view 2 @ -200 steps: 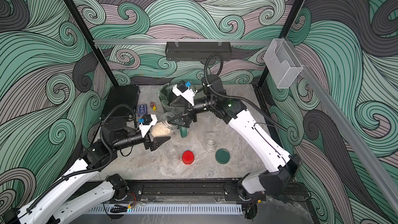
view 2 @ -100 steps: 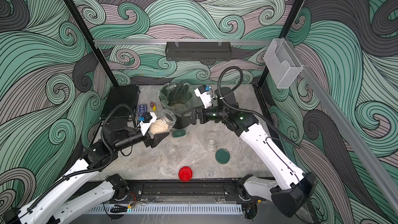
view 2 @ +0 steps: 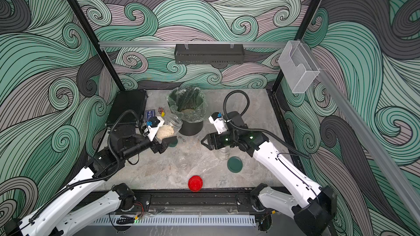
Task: Empty expired oatmeal from jars
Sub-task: Move the lid to the center of the board.
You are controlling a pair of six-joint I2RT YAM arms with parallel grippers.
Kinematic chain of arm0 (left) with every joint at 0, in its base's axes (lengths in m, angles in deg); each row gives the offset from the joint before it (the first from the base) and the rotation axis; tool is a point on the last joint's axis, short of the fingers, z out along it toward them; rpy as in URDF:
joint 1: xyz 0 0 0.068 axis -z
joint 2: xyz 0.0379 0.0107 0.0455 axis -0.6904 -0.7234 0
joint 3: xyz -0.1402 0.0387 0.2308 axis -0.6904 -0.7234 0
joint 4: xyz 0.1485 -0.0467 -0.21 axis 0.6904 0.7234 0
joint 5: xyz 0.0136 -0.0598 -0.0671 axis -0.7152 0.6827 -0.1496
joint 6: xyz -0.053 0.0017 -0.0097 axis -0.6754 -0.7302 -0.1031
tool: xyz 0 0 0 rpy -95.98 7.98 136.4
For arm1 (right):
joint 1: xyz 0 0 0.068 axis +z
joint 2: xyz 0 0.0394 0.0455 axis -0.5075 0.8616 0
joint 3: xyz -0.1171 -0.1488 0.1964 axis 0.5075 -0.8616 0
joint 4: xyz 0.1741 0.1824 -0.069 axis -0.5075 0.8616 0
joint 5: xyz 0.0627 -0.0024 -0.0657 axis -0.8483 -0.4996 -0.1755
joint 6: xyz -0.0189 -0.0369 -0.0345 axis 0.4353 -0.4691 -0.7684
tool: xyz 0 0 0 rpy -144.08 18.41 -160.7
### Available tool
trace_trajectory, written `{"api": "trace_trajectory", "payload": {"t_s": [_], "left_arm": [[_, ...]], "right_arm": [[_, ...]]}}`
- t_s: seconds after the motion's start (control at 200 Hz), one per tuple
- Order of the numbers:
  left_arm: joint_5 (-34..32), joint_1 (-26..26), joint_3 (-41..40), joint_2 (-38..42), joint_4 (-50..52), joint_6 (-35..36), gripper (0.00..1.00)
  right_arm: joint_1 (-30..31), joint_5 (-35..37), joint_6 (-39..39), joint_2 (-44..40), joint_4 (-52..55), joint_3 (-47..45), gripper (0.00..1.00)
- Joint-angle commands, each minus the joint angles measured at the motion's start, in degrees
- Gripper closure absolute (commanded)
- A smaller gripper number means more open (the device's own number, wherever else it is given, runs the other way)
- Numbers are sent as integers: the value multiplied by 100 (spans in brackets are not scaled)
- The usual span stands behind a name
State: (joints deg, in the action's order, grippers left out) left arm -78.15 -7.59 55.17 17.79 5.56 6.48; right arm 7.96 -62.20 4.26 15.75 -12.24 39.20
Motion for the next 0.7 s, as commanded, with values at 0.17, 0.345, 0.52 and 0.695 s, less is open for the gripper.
{"api": "trace_trajectory", "payload": {"t_s": [0.17, 0.345, 0.52, 0.695], "left_arm": [[-663, -13, 52, 529, -190, -830, 64], [-808, -13, -163, 873, -230, -875, 63], [-797, -13, -272, 976, -331, -875, 63], [-854, -19, -294, 1019, -294, -849, 63]], "right_arm": [[1181, 1221, -202, 9, 298, -638, 33], [1775, 1444, -4, 372, 22, -958, 35], [2158, 1463, 70, 1115, -476, -1064, 37], [2325, 1365, 160, 1753, -894, -1152, 38]]}}
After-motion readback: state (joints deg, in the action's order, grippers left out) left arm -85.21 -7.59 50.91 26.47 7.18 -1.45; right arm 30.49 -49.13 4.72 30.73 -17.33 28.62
